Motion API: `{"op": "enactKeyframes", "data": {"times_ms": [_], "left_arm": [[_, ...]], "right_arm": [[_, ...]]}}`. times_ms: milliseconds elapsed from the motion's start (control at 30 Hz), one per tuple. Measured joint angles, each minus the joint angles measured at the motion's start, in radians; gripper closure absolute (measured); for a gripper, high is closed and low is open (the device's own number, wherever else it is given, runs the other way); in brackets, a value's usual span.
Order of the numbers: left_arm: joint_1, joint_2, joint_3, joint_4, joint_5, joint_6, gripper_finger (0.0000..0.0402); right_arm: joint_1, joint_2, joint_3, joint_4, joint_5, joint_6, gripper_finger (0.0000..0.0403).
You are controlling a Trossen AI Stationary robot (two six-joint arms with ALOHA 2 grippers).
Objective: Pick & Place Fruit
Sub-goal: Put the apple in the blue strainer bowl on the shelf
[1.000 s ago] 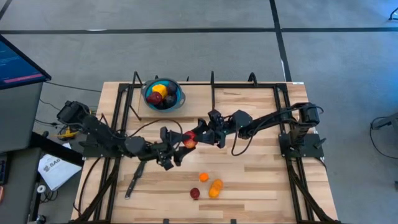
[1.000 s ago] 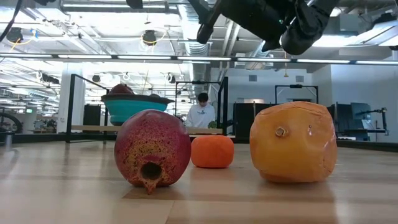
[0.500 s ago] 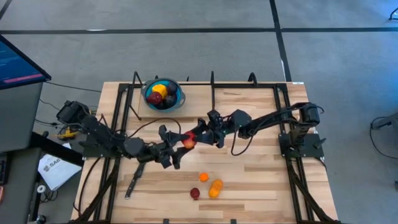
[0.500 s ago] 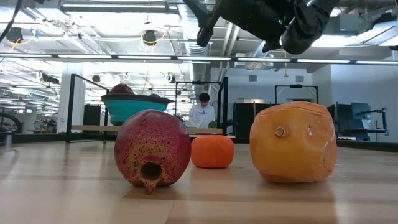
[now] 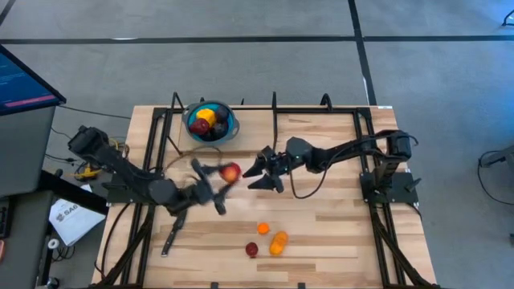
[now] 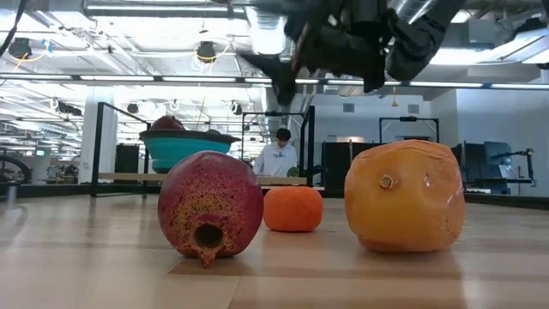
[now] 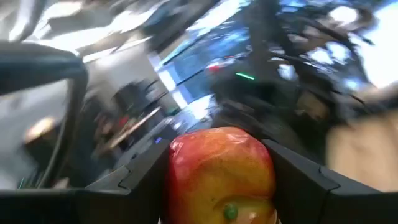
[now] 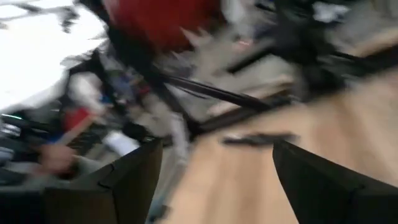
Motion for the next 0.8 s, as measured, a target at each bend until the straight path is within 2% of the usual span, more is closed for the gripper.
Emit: {"op": "enactKeyframes", "data": {"times_ms": [100,200,333,467,567,733,800], "left_arm": [[0.008,-0.125,0.002,-0.047,-0.159,-0.046,0.0175],[0.024,-0.261,0.002,-0.099,-0.240,-0.046,0.0177],[0.046,-0.426,0.002,-0.185,-0.244,-0.042,0.0178],[0.049,-0.516,0.002,-0.250,-0.239,-0.080,0.0178],[0.036,-0.544,0.002,-0.348,-0.182,-0.212,0.0178],[0.068,-0.520,0.002,-0.588,0.137,-0.601,0.0178],[0.113,-0.495,0.000,-0.638,0.186,-0.683,0.0178]], "right_arm": [[0.023,0.001,-0.001,-0.089,0.115,-0.054,0.0104],[0.072,0.001,-0.001,-0.114,0.216,-0.094,0.0104],[0.137,0.000,0.000,-0.083,0.302,-0.146,0.0104],[0.176,0.000,0.000,-0.070,0.368,-0.160,0.0104],[0.190,0.000,0.000,-0.055,0.390,-0.160,0.0104],[0.196,0.000,0.000,-0.031,0.400,-0.160,0.0104],[0.195,0.000,0.000,-0.030,0.401,-0.160,0.0104]]}}
